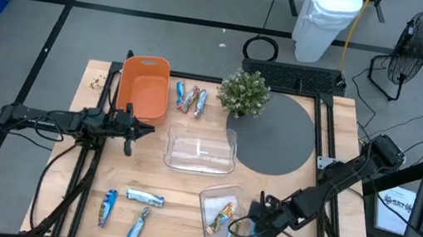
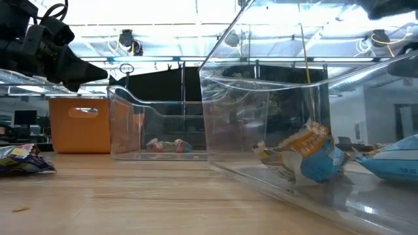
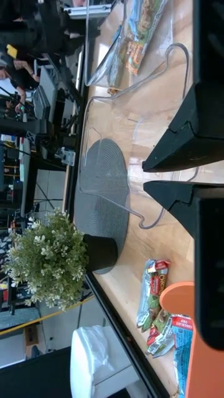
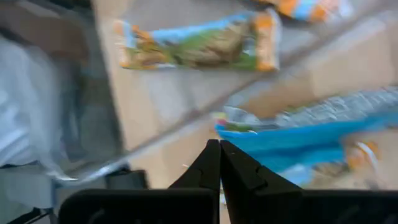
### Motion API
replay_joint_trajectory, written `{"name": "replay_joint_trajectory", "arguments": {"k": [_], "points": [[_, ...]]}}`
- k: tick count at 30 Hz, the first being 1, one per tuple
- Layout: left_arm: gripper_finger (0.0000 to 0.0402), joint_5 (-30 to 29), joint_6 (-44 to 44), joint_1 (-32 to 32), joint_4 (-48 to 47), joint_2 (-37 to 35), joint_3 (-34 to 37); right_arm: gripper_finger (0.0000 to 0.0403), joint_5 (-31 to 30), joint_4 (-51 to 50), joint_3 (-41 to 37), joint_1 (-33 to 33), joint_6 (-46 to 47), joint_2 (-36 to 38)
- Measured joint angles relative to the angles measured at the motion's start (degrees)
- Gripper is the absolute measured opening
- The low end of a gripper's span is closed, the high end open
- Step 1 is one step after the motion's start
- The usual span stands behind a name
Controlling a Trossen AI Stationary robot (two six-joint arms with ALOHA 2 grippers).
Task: Pick and place Granola Bars by type
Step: Adjust the bottom transparent bin
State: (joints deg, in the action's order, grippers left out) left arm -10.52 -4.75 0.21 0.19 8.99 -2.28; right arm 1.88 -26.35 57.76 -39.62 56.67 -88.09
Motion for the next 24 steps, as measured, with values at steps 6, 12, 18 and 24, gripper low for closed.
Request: {"name": "replay_joint_trajectory", "arguments": {"k": [6, 12, 18, 24], "points": [[0.0037, 0.0, 0.0, 0.0, 0.0, 0.0, 0.0, 0.0001, -0.1, 9.2, 0.0, -0.2, -7.1, 0.0], [0.0037, 0.0, 0.0, 0.0, 0.0, 0.0, 0.0, 0.0001, -0.4, 11.7, 0.0, 0.6, -11.9, 0.1], [0.0037, 0.0, 0.0, 0.0, 0.0, 0.0, 0.0, 0.0, -2.0, 11.9, 0.0, 2.2, -15.0, 0.1], [0.0037, 0.0, 0.0, 0.0, 0.0, 0.0, 0.0, 0.0, -2.1, 12.0, 0.0, 3.3, -16.4, 0.1]]}}
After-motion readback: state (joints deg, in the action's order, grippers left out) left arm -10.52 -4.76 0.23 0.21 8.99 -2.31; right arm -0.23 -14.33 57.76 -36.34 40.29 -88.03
